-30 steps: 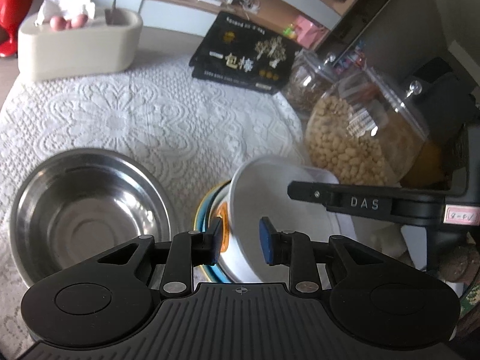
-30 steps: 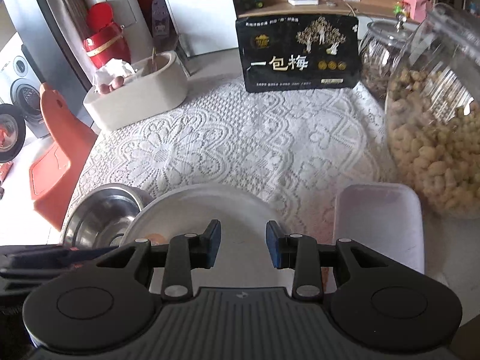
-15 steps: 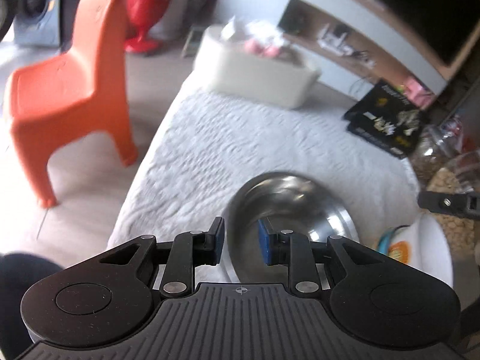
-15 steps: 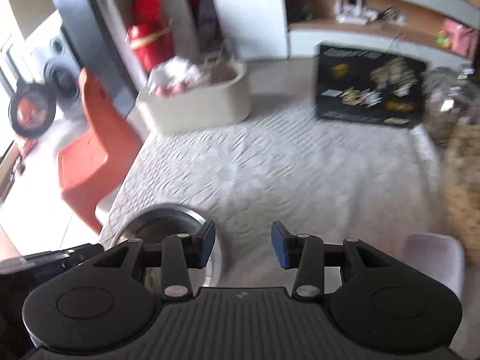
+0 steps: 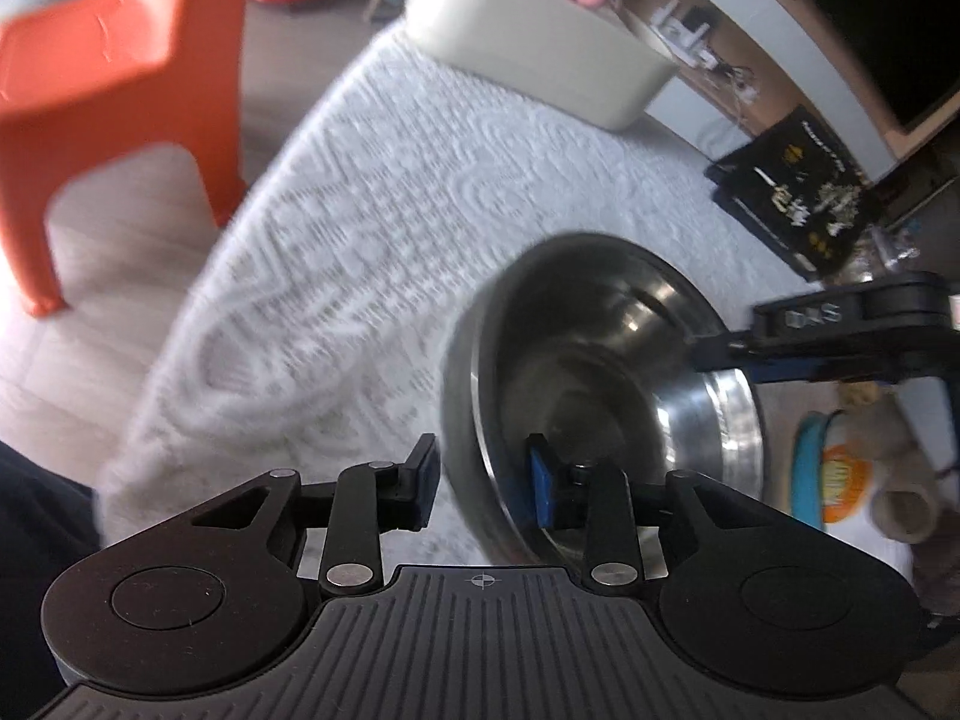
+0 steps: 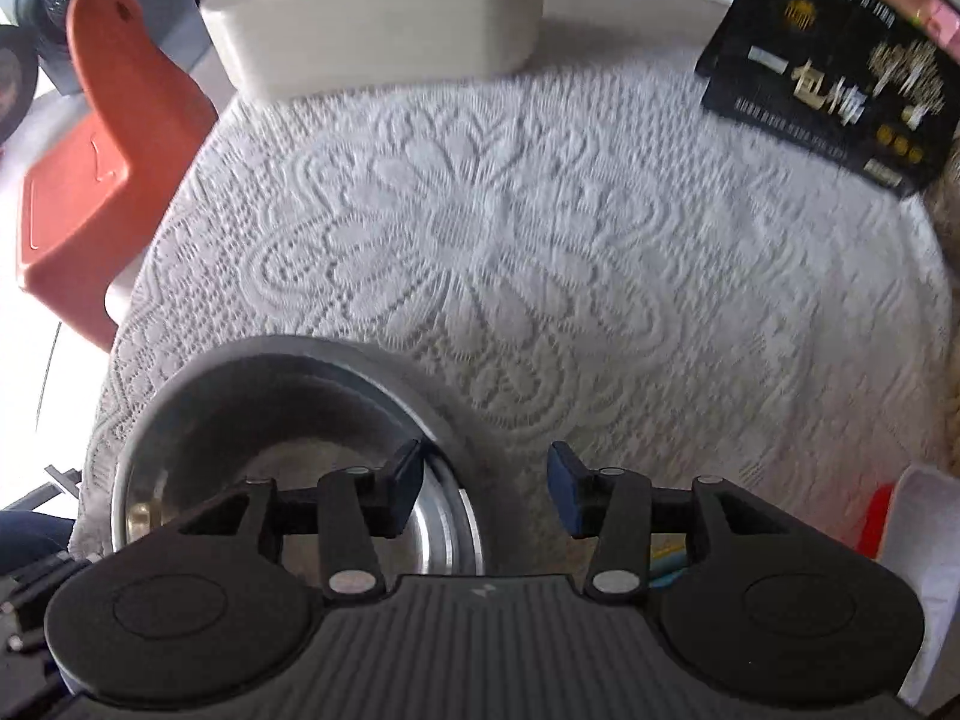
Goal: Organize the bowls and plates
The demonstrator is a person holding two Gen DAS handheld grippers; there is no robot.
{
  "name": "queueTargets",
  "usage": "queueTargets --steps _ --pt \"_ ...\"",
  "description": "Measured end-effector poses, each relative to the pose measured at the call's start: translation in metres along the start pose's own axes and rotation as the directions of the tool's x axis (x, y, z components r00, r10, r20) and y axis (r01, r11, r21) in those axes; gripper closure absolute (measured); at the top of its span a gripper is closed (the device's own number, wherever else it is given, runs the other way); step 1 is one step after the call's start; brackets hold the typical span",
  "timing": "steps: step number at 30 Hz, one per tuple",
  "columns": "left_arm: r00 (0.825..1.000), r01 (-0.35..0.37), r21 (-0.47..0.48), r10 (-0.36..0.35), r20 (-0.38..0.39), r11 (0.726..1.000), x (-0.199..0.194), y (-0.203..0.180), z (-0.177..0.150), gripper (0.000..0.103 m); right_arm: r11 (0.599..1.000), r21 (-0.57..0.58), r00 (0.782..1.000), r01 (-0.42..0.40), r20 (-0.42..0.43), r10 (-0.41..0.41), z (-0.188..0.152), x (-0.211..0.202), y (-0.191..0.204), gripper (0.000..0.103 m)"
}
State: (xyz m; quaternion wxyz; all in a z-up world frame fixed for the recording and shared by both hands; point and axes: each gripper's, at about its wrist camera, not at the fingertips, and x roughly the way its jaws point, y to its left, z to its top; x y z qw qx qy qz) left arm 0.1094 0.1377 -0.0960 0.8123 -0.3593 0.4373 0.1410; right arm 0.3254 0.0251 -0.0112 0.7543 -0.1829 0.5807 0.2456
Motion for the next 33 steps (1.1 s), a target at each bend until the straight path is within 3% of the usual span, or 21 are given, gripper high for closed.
queueTargets --steps 3,7,10,25,29,33 --pt "1.000 0.026 -0.015 -0.026 -0.017 1.000 0.005 0.004 0.000 0.068 1.000 0.005 0.999 0.007 -0.040 -0.007 0.003 0.012 0.006 0.058" --pt "0.995 0.090 -0.060 -0.092 -0.037 0.994 0.005 0.016 0.003 0.069 0.999 -0.007 0.997 0.032 -0.077 -0.032 0.004 0.024 0.018 0.045" --pt "0.991 0.119 -0.073 -0.123 -0.051 0.990 0.007 0.021 0.007 0.069 0.998 0.010 0.995 0.055 -0.082 -0.054 0.004 0.026 0.023 0.044" --pt "0.994 0.108 -0.067 -0.110 -0.014 0.992 0.006 0.032 0.025 0.069 0.999 0.021 0.996 0.026 -0.083 -0.024 -0.002 0.025 0.031 0.044" --pt "0.996 0.045 -0.040 -0.041 0.076 0.998 -0.013 0.027 0.028 0.069 0.998 0.053 0.999 -0.018 -0.036 0.020 -0.002 0.012 0.020 0.045" --pt "0.977 -0.035 -0.024 0.039 0.209 0.999 -0.051 0.015 0.034 0.069 0.997 0.048 0.993 -0.059 0.103 0.054 -0.008 -0.027 0.009 0.045"
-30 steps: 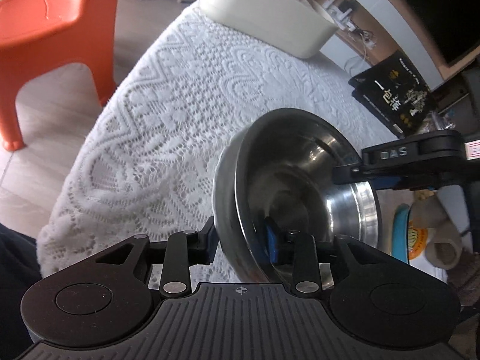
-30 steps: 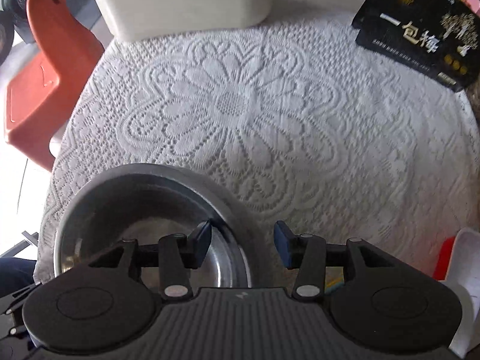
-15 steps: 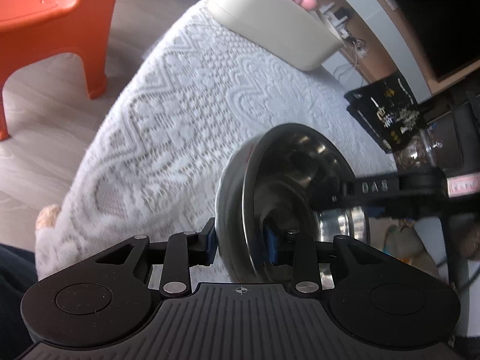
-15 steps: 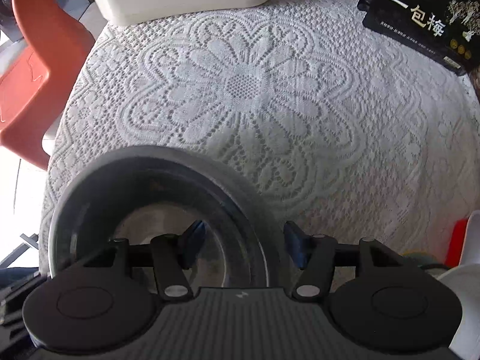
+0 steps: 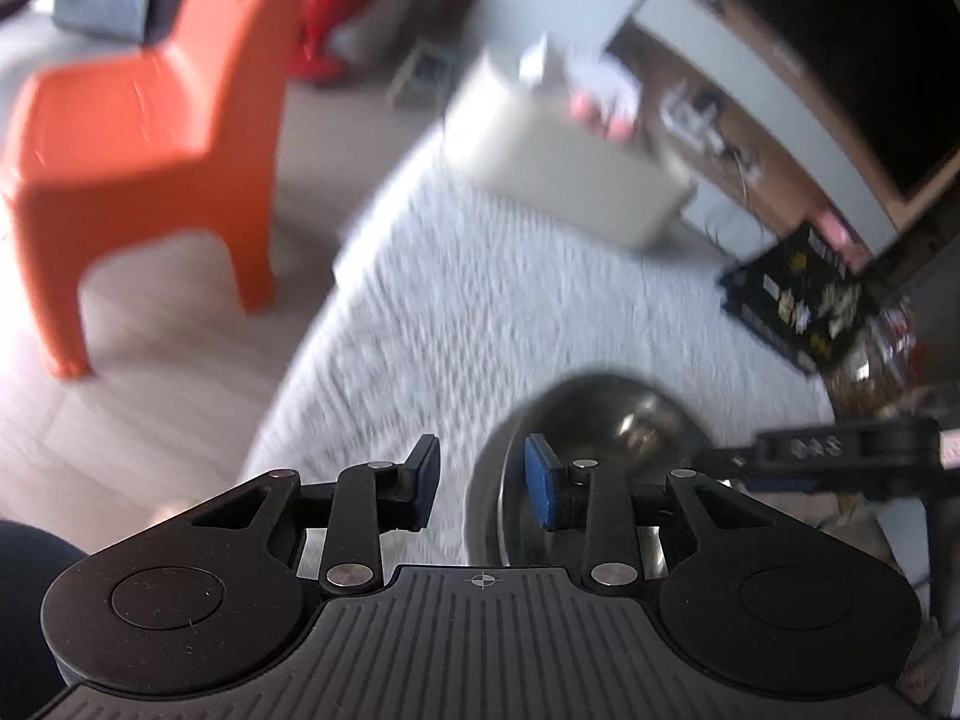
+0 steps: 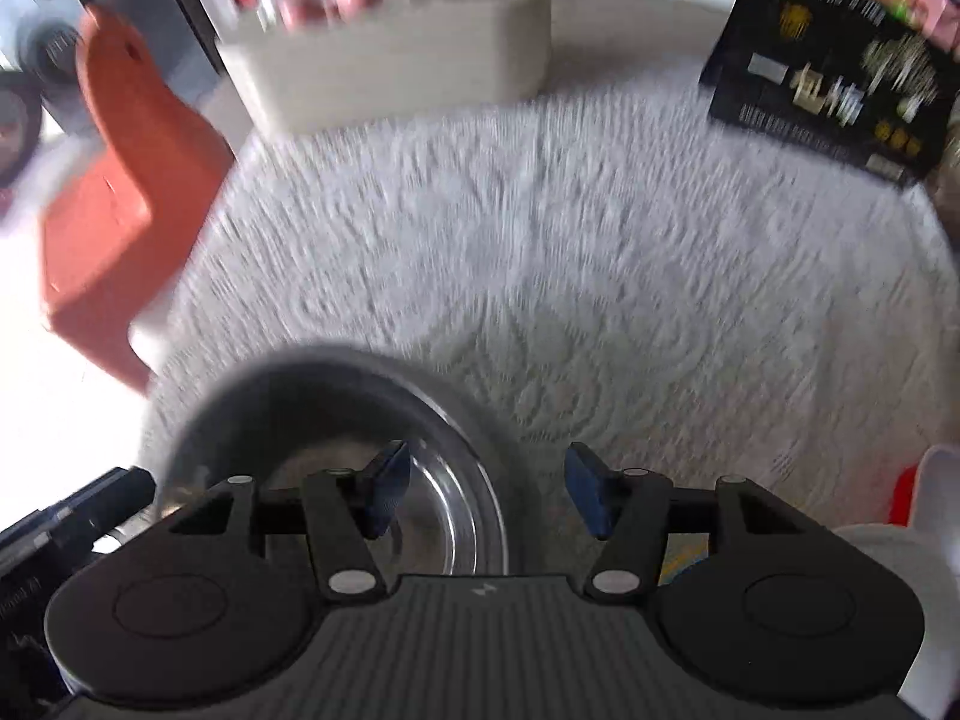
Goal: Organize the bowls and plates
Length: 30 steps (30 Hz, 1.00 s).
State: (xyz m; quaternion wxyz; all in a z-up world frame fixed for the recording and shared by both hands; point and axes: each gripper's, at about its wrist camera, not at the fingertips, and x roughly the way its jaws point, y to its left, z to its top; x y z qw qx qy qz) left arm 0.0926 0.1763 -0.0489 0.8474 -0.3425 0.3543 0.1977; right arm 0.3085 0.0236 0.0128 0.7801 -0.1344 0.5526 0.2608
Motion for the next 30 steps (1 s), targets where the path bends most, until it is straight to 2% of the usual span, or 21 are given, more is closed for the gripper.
queueTargets --steps 3,6,10,13,15,18,22,26,30 --pt "0.997 0.037 0.018 -0.038 0.063 0.999 -0.024 -0.015 0.003 0.069 0.999 0.000 0.993 -0.051 0.105 0.051 -0.007 -0.036 -0.017 0.045" --pt "0.988 0.131 0.051 -0.135 0.078 0.990 -0.040 -0.039 0.001 0.069 0.999 -0.002 0.979 -0.054 0.196 0.053 -0.018 -0.066 -0.040 0.045" --pt "0.968 0.241 0.149 -0.248 0.037 0.959 -0.049 -0.082 -0.014 0.069 0.999 0.025 0.957 -0.034 0.290 0.026 -0.039 -0.098 -0.085 0.045" --pt "0.944 0.323 0.215 -0.329 -0.008 0.922 -0.045 -0.115 -0.030 0.069 0.998 0.064 0.942 -0.017 0.336 -0.006 -0.063 -0.115 -0.121 0.045" --pt "0.933 0.357 0.254 -0.359 -0.042 0.899 -0.041 -0.135 -0.040 0.069 0.996 0.084 0.935 -0.013 0.354 -0.018 -0.077 -0.124 -0.142 0.045" --pt "0.936 0.350 0.307 -0.342 -0.082 0.885 -0.032 -0.163 -0.053 0.069 0.994 0.110 0.928 -0.005 0.370 -0.037 -0.096 -0.129 -0.167 0.045" --pt "0.957 0.289 0.350 -0.266 -0.112 0.891 -0.010 -0.190 -0.065 0.069 0.991 0.134 0.932 -0.002 0.358 -0.046 -0.116 -0.121 -0.189 0.045" --pt "0.976 0.214 0.375 -0.177 -0.130 0.902 0.007 -0.194 -0.075 0.069 0.988 0.145 0.948 -0.055 0.317 0.006 -0.129 -0.101 -0.199 0.045" --pt "0.987 0.140 0.372 -0.102 -0.122 0.918 0.022 -0.188 -0.078 0.069 0.988 0.129 0.955 -0.079 0.293 0.038 -0.135 -0.084 -0.197 0.045"
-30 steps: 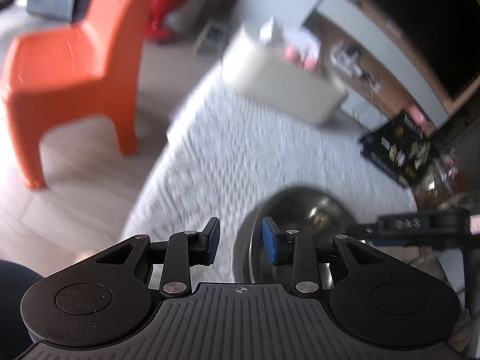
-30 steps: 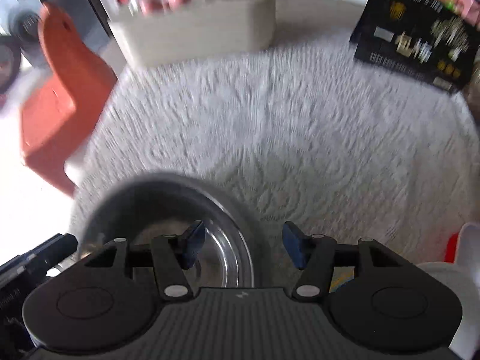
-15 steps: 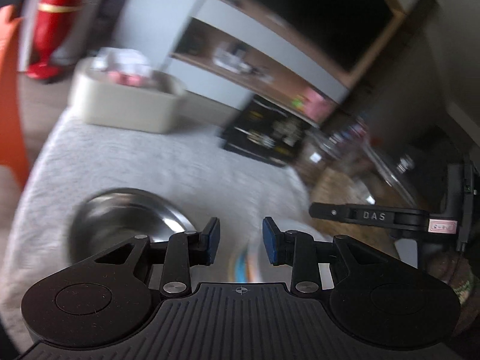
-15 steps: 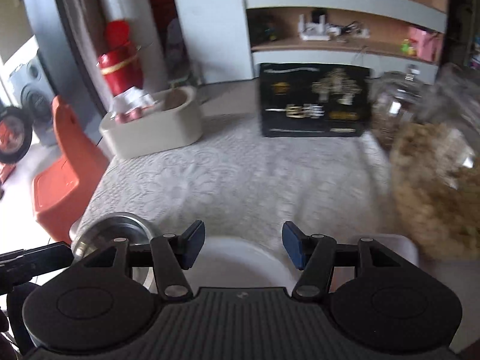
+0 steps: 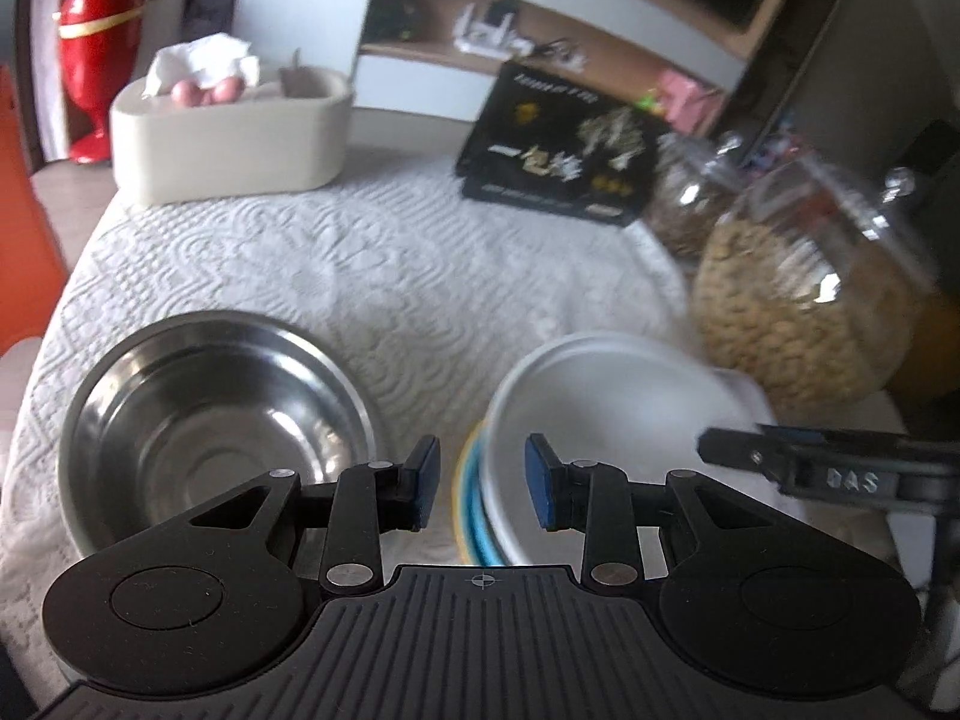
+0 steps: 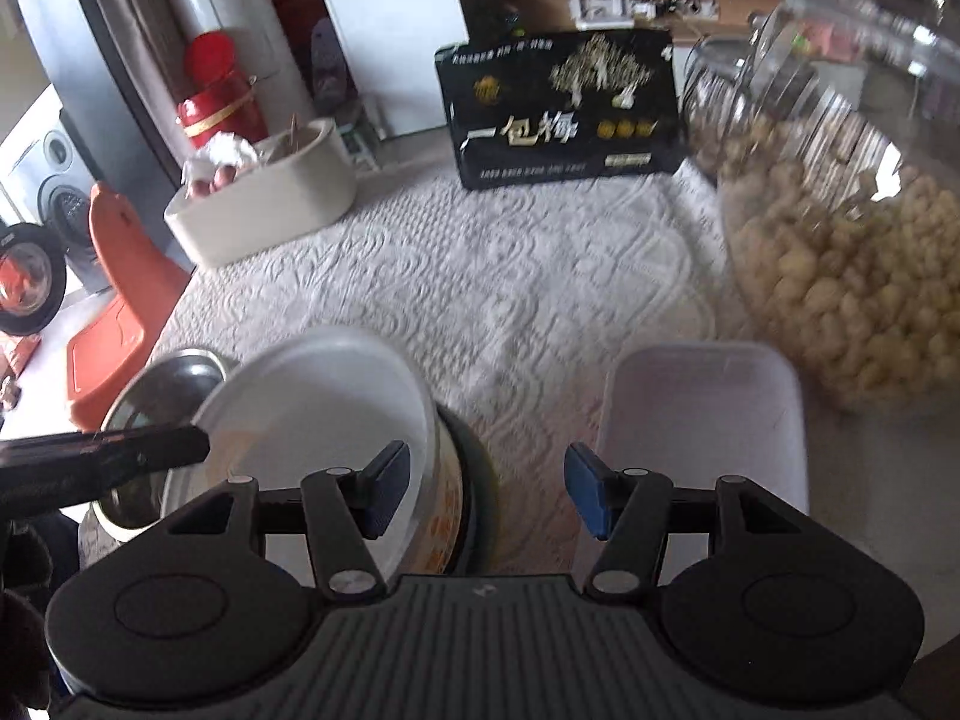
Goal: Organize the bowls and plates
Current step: 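Grasp the stacked white, blue and yellow-rimmed bowls with both grippers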
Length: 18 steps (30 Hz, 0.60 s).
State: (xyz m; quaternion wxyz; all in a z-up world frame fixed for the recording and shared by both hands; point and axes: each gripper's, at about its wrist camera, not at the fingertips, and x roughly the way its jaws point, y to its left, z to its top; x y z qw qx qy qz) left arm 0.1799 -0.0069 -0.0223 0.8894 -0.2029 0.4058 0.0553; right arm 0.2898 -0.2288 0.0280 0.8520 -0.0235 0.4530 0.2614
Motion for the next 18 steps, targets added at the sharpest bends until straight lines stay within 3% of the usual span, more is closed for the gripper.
queueTargets --steps 11,18 --pt "0.999 0.021 -0.007 -0.022 -0.039 1.000 0.009 0.000 -0.003 0.067 0.999 0.051 0.999 -0.001 -0.037 0.003 -0.012 0.016 -0.014 0.045" --pt "0.994 0.043 -0.059 -0.049 -0.100 0.997 0.027 0.009 -0.006 0.068 0.994 0.076 0.993 -0.074 -0.089 0.081 -0.015 0.028 -0.008 0.045"
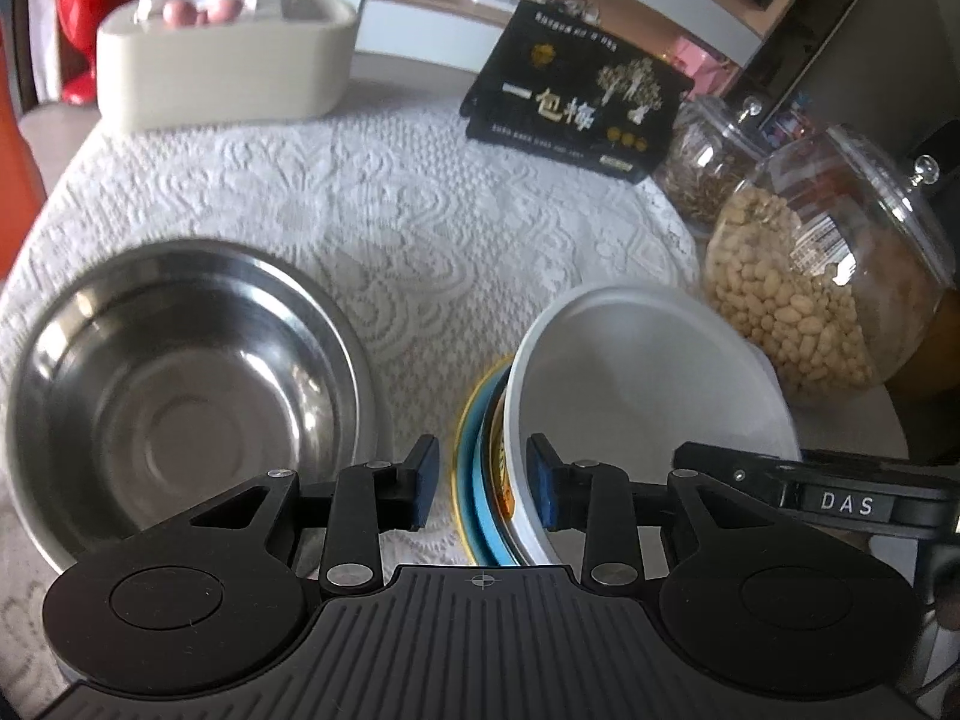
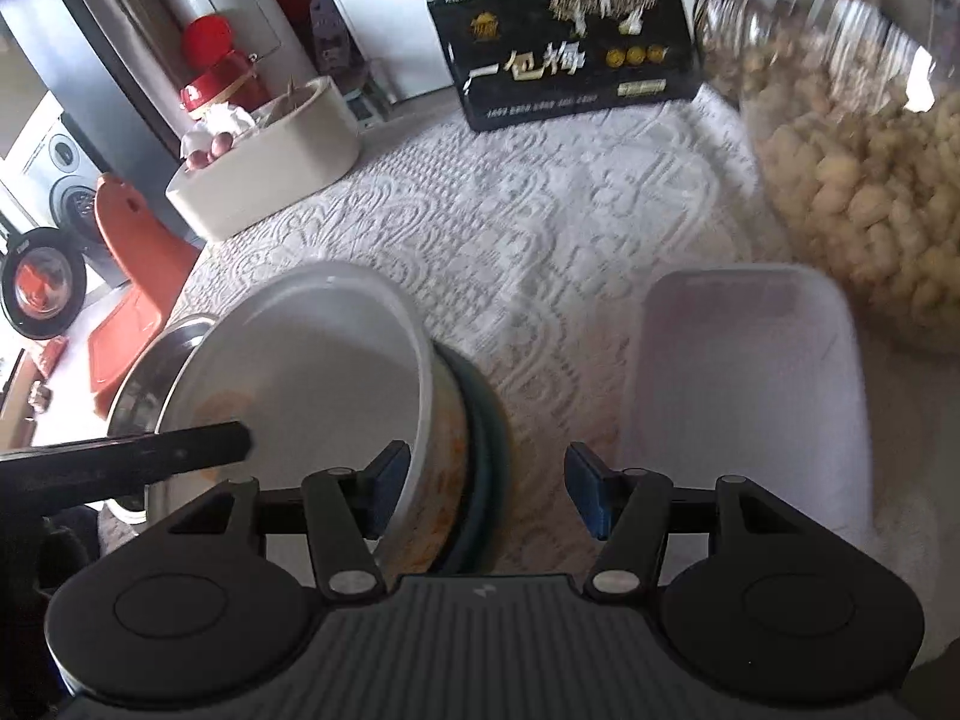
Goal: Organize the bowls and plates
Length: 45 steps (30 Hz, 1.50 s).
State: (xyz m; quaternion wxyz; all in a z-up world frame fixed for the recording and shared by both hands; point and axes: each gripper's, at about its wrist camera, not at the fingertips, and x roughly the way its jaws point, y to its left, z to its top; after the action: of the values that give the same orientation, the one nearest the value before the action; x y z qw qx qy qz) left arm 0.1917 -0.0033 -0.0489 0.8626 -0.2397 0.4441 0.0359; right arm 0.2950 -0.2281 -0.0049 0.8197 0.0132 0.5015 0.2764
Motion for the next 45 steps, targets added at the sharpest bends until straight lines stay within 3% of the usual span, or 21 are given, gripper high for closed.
queueTargets --steps 11,18,25,32,36,45 --pt "0.997 0.053 -0.033 -0.054 -0.048 0.998 0.022 0.002 -0.005 0.061 0.990 0.096 0.988 -0.105 -0.103 0.115 -0.011 0.040 0.003 0.041" --pt "0.997 -0.008 -0.010 0.007 -0.071 1.000 0.022 -0.009 -0.011 0.061 0.986 0.117 0.982 -0.121 -0.130 0.136 -0.014 0.040 0.006 0.039" --pt "0.989 0.013 -0.087 -0.025 -0.144 0.996 0.008 0.007 -0.022 0.061 0.982 0.114 0.965 -0.154 -0.197 0.174 -0.019 0.039 0.012 0.039" --pt "0.992 0.005 -0.054 -0.012 -0.123 0.999 0.006 0.003 -0.024 0.059 0.982 0.093 0.965 -0.166 -0.188 0.181 -0.022 0.038 0.011 0.040" --pt "0.993 0.008 -0.036 -0.012 -0.116 0.999 0.007 0.001 -0.024 0.056 0.993 0.017 0.981 -0.116 -0.156 0.117 -0.024 0.033 0.018 0.040" --pt "0.991 0.032 -0.039 -0.037 -0.125 0.999 0.015 0.001 -0.025 0.047 0.989 0.058 0.976 -0.137 -0.162 0.145 -0.025 0.035 0.013 0.040"
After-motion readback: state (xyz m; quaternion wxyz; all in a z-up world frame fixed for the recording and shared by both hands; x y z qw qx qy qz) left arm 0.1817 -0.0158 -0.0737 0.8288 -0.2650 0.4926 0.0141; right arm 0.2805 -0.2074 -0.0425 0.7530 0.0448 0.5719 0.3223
